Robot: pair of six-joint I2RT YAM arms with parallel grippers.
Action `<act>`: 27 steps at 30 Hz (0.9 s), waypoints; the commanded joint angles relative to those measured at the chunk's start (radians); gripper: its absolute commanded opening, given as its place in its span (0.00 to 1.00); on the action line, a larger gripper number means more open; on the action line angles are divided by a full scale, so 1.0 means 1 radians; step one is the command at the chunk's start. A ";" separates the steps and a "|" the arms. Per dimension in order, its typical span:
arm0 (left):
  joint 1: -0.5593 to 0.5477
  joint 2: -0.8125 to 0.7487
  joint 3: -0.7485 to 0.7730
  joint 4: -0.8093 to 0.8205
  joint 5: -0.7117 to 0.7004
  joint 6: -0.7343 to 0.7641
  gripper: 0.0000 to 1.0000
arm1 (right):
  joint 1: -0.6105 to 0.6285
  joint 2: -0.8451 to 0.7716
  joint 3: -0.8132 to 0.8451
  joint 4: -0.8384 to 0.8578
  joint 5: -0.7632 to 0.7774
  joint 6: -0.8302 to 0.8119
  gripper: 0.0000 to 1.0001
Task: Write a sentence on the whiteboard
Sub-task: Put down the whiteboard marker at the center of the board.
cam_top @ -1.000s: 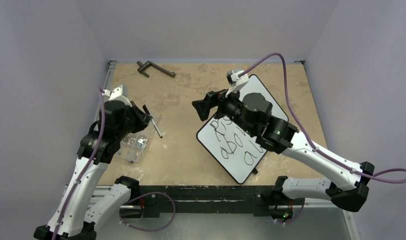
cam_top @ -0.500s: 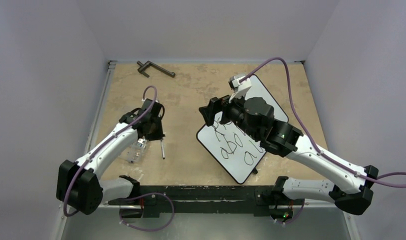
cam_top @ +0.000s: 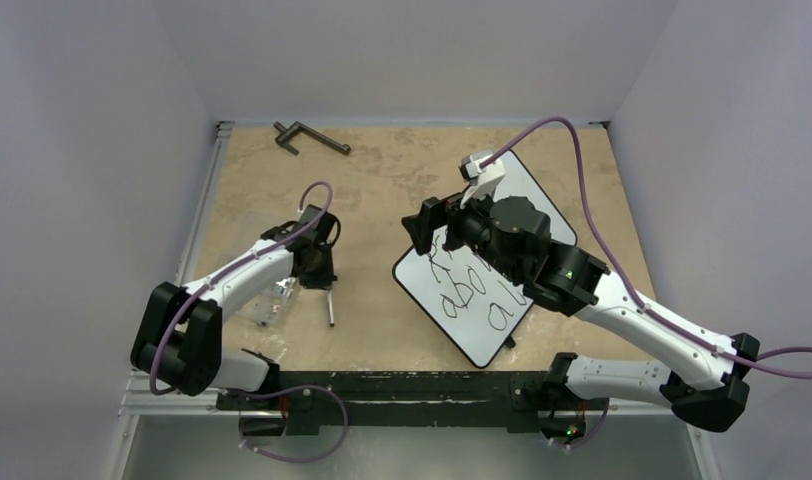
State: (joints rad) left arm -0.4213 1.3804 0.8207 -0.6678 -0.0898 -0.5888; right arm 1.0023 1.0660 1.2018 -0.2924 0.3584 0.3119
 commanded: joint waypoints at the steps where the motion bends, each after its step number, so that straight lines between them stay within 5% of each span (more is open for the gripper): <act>1: -0.005 0.019 -0.005 0.046 -0.011 0.012 0.09 | 0.002 -0.006 0.002 0.014 0.025 -0.017 0.99; 14: -0.006 -0.058 -0.017 0.027 -0.019 -0.003 0.48 | 0.001 -0.018 -0.002 0.005 0.032 -0.018 0.99; 20: -0.010 -0.256 0.026 -0.081 -0.037 0.009 0.75 | 0.002 -0.031 0.006 -0.009 0.025 -0.032 0.99; 23: -0.010 -0.386 0.096 -0.170 -0.088 -0.004 0.99 | 0.001 -0.049 0.006 -0.010 0.011 -0.039 0.99; 27: -0.010 -0.533 0.178 -0.202 -0.112 0.054 1.00 | 0.001 -0.097 -0.027 0.013 -0.011 -0.047 0.99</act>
State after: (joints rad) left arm -0.4278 0.9657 0.8974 -0.8162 -0.1509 -0.5858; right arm 1.0023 1.0313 1.1973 -0.3134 0.3698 0.2901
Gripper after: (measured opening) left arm 0.997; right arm 0.987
